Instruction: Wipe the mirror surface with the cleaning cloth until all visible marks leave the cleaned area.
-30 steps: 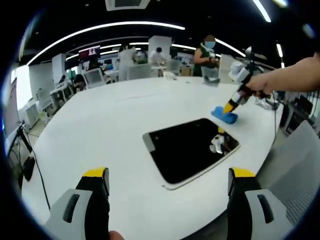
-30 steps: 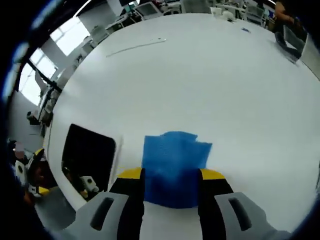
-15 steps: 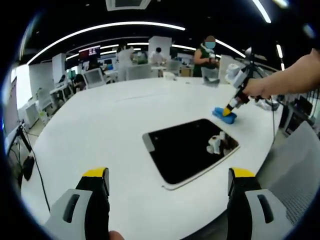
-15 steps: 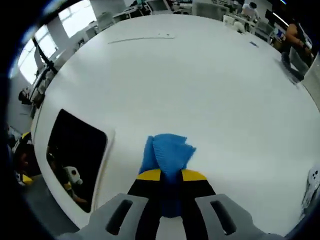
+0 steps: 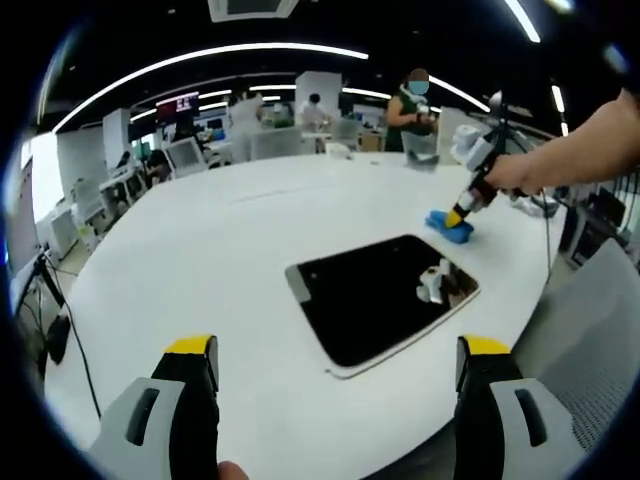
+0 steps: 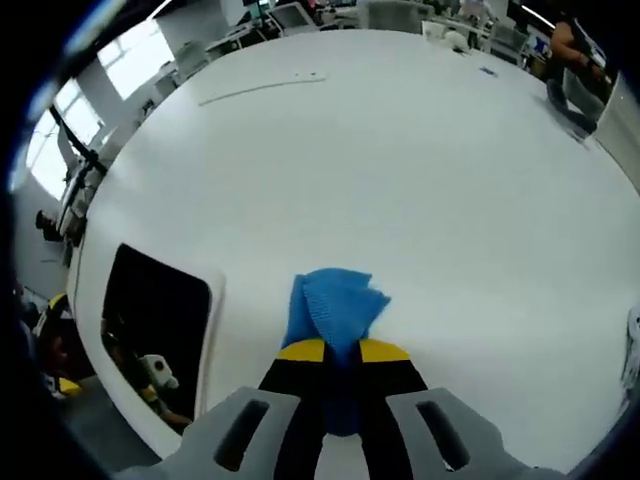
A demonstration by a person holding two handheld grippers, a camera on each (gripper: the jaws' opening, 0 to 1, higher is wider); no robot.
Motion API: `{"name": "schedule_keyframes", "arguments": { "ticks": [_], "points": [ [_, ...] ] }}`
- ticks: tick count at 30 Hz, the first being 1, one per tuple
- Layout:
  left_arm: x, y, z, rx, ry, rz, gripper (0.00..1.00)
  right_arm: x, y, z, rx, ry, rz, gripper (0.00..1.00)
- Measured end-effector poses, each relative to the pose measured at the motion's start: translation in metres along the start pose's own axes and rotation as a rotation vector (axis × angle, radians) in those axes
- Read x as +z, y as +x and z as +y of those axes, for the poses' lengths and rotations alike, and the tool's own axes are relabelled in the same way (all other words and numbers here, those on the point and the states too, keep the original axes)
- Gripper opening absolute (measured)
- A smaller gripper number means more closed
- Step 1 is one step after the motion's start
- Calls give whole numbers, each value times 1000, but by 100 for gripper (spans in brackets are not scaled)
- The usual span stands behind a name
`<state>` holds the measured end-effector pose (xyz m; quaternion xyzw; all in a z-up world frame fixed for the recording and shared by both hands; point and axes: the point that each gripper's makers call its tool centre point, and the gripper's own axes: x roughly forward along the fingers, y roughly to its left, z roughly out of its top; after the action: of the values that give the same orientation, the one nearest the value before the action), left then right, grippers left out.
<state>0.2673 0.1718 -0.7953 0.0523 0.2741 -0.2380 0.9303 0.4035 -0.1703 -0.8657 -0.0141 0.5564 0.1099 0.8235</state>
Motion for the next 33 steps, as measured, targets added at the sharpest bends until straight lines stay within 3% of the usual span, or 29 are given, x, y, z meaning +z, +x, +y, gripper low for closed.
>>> {"name": "schedule_keyframes", "arguments": {
  "ticks": [24, 33],
  "points": [
    [-2, 0, 3, 2, 25, 7, 99, 7, -22, 1, 20, 48, 7, 5],
    [-2, 0, 3, 2, 33, 5, 99, 19, -36, 0, 36, 74, -9, 4]
  ]
}}
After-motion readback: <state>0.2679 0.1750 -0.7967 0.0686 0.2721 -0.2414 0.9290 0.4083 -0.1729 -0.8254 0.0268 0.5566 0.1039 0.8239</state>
